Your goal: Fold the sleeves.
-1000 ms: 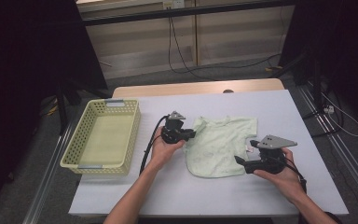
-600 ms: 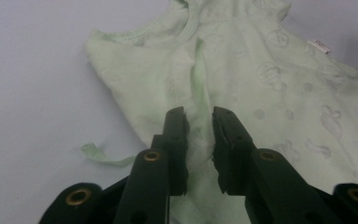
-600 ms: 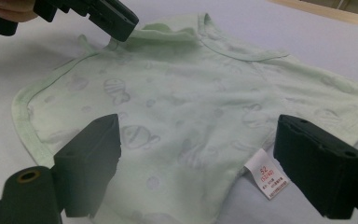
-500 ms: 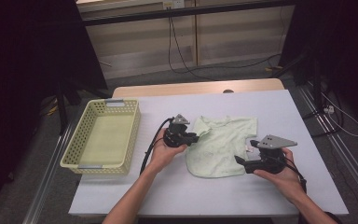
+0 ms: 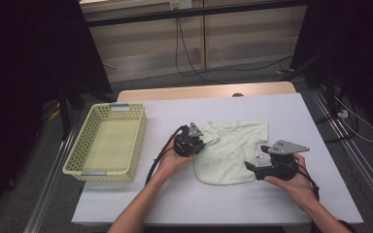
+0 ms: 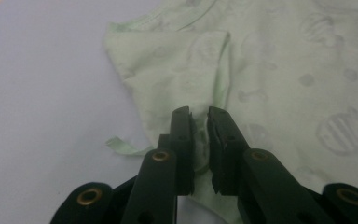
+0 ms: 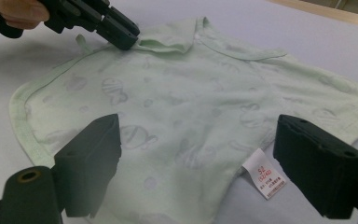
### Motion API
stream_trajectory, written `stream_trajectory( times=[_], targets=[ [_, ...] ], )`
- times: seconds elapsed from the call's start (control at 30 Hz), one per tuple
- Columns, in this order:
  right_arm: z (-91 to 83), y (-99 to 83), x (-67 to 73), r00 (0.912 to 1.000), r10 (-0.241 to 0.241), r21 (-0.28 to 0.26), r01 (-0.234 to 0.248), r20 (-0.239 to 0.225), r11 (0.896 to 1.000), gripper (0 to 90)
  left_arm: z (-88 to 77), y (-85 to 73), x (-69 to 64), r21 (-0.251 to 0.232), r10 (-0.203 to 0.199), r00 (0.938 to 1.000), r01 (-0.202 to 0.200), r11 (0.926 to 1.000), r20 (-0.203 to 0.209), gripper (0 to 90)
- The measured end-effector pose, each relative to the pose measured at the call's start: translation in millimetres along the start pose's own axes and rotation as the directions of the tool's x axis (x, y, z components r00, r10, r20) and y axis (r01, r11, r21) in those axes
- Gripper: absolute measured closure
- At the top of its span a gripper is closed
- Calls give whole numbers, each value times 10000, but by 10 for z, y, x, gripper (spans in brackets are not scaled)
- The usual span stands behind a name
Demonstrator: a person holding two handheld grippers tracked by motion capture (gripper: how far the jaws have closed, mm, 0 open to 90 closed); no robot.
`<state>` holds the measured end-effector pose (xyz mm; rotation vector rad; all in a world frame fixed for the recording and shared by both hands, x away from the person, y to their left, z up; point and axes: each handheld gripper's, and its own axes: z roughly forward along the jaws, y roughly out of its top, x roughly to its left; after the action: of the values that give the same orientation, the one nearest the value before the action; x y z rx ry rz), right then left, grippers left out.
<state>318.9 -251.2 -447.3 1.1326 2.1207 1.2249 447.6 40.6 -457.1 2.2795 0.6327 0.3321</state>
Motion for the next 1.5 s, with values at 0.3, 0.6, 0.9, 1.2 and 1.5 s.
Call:
stream_trajectory(
  times=[0.3,0.6,0.9,1.2,1.5],
  targets=[
    [10,3,-26,9999,20,10,-20,124,10000,159,-140,-67,65,-359,-866,9916,904,9953,959,675],
    [10,7,-89,9991,353,8,-354,225,9994,172,-403,-159,67,-1122,-1568,9861,1621,9804,543,436],
    [32,32,-147,9983,363,197,-372,451,9991,179,-613,-289,12,-1605,-1370,9898,1289,9786,-401,176],
    [24,84,-208,9967,488,115,-496,654,9987,159,-833,-452,-28,-2068,-1515,9885,1480,9671,-9,72],
    [23,151,-313,9941,872,210,-887,647,9958,167,-1061,-627,-125,-2668,-1661,9846,1457,9527,-552,51]
  ],
)
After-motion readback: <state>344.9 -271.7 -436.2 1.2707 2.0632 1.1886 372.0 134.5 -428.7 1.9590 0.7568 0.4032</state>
